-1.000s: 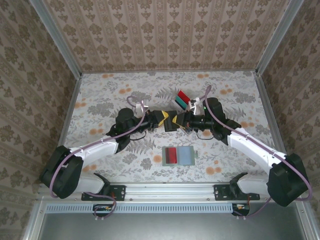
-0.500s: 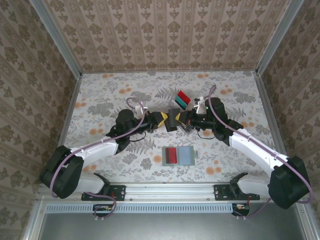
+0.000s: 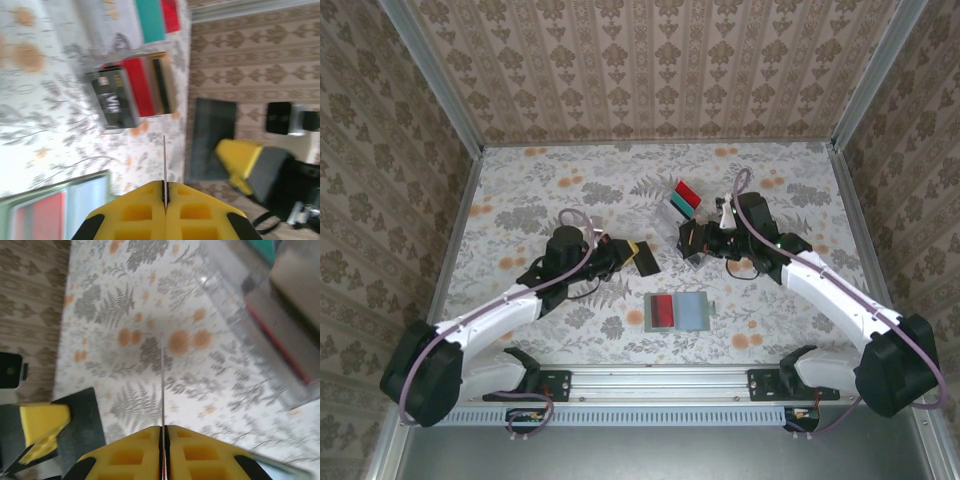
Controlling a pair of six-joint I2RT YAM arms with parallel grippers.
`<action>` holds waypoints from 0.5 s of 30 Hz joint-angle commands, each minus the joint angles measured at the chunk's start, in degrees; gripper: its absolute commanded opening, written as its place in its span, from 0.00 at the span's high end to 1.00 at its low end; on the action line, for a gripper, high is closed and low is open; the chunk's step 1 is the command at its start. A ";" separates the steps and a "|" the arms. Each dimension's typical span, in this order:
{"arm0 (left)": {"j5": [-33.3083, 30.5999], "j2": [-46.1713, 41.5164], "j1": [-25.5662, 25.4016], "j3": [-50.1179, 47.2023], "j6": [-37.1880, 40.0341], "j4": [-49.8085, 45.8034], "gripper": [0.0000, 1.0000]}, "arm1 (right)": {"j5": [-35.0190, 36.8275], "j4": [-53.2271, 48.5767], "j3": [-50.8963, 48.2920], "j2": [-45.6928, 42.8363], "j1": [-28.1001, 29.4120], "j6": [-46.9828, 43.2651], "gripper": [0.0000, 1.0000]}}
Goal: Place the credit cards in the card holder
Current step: Place the credit card in the storage box.
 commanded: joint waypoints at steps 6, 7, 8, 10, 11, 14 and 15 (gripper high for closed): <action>-4.36 -5.14 1.49 -1.14 5.54 -12.74 1.00 | 15.52 -14.90 10.86 13.91 4.94 -33.66 0.88; -4.27 -5.25 1.49 -1.21 5.63 -12.76 1.00 | 17.19 -15.61 11.87 15.69 5.57 -35.41 0.88; -4.11 -5.34 1.56 -1.15 5.73 -12.71 1.00 | 18.14 -16.44 12.78 17.12 6.11 -36.79 0.88; -3.74 -5.51 1.57 -0.84 6.27 -13.00 1.00 | 21.30 -17.18 14.64 19.62 7.24 -38.97 0.88; -3.62 -5.60 1.57 -0.67 6.52 -13.30 1.00 | 22.66 -16.59 14.77 20.44 7.54 -39.62 0.88; -3.31 -5.52 1.66 -0.29 7.15 -13.64 1.00 | 23.99 -14.71 14.74 22.06 8.03 -42.61 0.88; -3.13 -5.42 1.66 -0.22 7.33 -13.74 1.00 | 24.32 -14.24 14.85 22.55 8.11 -43.34 0.87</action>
